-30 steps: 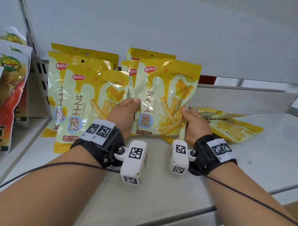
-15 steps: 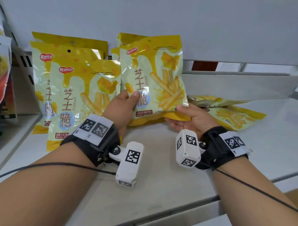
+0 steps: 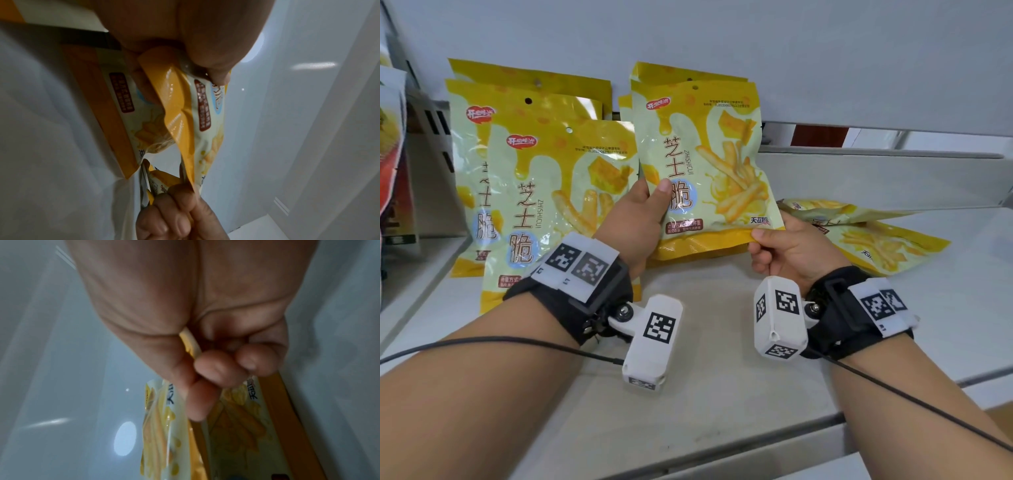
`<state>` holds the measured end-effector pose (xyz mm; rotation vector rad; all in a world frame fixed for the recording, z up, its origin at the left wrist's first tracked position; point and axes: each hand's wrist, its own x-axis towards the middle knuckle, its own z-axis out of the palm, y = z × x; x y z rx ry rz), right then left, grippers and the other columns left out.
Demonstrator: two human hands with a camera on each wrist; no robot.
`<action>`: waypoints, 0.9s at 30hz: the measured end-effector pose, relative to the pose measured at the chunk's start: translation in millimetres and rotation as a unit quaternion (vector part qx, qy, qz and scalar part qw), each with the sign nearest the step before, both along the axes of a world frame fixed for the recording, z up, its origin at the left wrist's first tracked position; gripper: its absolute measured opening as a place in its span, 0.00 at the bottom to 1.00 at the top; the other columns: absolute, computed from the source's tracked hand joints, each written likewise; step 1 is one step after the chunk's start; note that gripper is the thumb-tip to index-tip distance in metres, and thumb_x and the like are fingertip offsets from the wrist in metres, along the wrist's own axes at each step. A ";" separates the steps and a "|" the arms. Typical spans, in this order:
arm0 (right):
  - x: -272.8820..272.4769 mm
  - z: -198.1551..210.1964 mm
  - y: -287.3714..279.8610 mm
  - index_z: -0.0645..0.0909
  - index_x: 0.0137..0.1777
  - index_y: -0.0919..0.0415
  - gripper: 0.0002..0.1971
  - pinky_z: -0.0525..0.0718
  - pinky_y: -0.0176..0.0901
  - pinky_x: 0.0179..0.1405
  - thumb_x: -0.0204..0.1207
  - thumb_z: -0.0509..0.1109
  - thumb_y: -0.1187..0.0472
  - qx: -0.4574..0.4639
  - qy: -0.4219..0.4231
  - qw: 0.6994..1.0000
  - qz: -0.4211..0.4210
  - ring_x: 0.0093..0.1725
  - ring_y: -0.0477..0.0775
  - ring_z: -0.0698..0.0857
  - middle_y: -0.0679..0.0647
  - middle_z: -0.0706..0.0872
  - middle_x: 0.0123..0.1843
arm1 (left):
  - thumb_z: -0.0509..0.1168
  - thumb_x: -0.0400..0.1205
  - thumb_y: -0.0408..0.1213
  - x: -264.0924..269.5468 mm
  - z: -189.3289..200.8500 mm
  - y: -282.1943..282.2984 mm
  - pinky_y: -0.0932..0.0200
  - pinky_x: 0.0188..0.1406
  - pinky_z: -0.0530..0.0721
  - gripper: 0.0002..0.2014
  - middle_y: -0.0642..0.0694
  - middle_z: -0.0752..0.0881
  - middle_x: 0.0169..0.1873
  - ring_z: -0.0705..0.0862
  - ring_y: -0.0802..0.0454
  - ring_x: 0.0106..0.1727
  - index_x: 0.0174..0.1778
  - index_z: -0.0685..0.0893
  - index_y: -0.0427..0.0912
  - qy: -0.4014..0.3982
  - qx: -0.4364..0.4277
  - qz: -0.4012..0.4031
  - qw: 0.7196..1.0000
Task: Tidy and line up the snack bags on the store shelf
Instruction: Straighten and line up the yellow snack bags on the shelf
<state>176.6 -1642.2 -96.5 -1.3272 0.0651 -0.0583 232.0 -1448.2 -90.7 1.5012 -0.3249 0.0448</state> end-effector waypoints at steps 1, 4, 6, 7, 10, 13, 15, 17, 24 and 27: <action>-1.1 0.8 0.2 0.75 0.45 0.60 0.11 0.70 0.33 0.22 0.79 0.59 0.76 0.001 -0.004 1.000 0.002 0.18 0.44 0.73 0.53 0.80 0.22 | 0.55 0.88 0.47 -0.5 0.1 -0.5 0.65 0.35 0.84 0.12 0.58 0.91 0.42 0.90 0.59 0.41 0.63 0.78 0.53 -0.001 -0.006 -0.003 1.000; -2.6 2.4 -0.1 0.75 0.48 0.61 0.12 0.69 0.34 0.22 0.79 0.57 0.78 0.013 -0.017 1.000 0.005 0.18 0.44 0.75 0.53 0.79 0.22 | 0.55 0.87 0.47 -0.1 -1.1 -2.0 0.62 0.39 0.85 0.12 0.57 0.91 0.43 0.90 0.58 0.42 0.63 0.78 0.53 0.000 -0.012 -0.002 1.000; -1.9 1.8 0.3 0.75 0.49 0.61 0.12 0.69 0.34 0.22 0.79 0.58 0.78 0.020 -0.020 1.000 0.001 0.19 0.44 0.76 0.52 0.79 0.23 | 0.55 0.87 0.48 -0.3 -1.7 -2.5 0.59 0.43 0.85 0.11 0.56 0.91 0.44 0.90 0.57 0.44 0.62 0.79 0.54 -0.005 -0.009 0.002 1.000; -0.6 0.5 1.1 0.75 0.49 0.61 0.11 0.70 0.34 0.22 0.79 0.58 0.77 0.021 -0.019 1.000 -0.007 0.20 0.44 0.76 0.52 0.80 0.23 | 0.55 0.87 0.48 -0.5 -1.6 -2.4 0.59 0.44 0.85 0.10 0.57 0.91 0.44 0.90 0.57 0.44 0.61 0.79 0.55 -0.011 -0.005 0.004 1.000; 5.0 -4.3 5.4 0.77 0.52 0.59 0.08 0.69 0.37 0.26 0.78 0.64 0.72 -0.020 -0.007 0.998 -0.062 0.26 0.47 0.75 0.54 0.81 0.32 | 0.56 0.87 0.46 -0.8 -3.0 -0.9 0.70 0.38 0.84 0.12 0.62 0.89 0.41 0.89 0.65 0.41 0.65 0.77 0.52 -0.034 -0.002 0.009 0.999; 11.2 -2.9 3.2 0.75 0.58 0.54 0.14 0.71 0.41 0.31 0.75 0.72 0.63 -0.092 -0.001 0.976 -0.199 0.34 0.48 0.74 0.53 0.80 0.45 | 0.57 0.86 0.48 -2.5 -2.3 3.6 0.76 0.39 0.81 0.14 0.63 0.88 0.45 0.88 0.69 0.43 0.68 0.75 0.53 -0.068 0.030 0.032 0.997; 8.8 4.8 5.7 0.75 0.51 0.51 0.12 0.74 0.41 0.33 0.73 0.75 0.55 -0.110 -0.026 0.966 -0.234 0.36 0.48 0.74 0.52 0.80 0.47 | 0.58 0.85 0.53 -3.8 -1.6 5.2 0.64 0.52 0.84 0.20 0.58 0.88 0.53 0.88 0.59 0.53 0.72 0.72 0.53 -0.073 0.038 0.035 0.996; 2.7 13.2 15.1 0.76 0.48 0.49 0.17 0.78 0.41 0.34 0.65 0.76 0.45 -0.132 -0.043 0.975 -0.172 0.41 0.49 0.78 0.49 0.81 0.45 | 0.59 0.81 0.61 -7.3 0.0 3.6 0.48 0.58 0.85 0.27 0.44 0.88 0.58 0.87 0.44 0.57 0.74 0.70 0.56 -0.066 0.068 0.024 0.995; -10.9 15.2 36.4 0.67 0.70 0.50 0.34 0.86 0.52 0.48 0.66 0.79 0.64 -0.169 -0.050 0.981 -0.081 0.56 0.56 0.86 0.51 0.83 0.58 | 0.46 0.71 0.73 -18.5 9.5 -2.1 0.63 0.41 0.87 0.30 0.58 0.88 0.55 0.90 0.54 0.52 0.61 0.78 0.65 -0.013 0.021 -0.204 0.979; -15.1 16.0 32.8 0.71 0.67 0.54 0.24 0.87 0.50 0.45 0.73 0.67 0.73 -0.145 -0.080 0.976 -0.142 0.55 0.60 0.87 0.55 0.84 0.60 | 0.46 0.68 0.69 -20.2 10.9 -2.7 0.62 0.43 0.85 0.30 0.55 0.87 0.55 0.87 0.56 0.54 0.61 0.78 0.63 -0.018 0.011 -0.197 0.980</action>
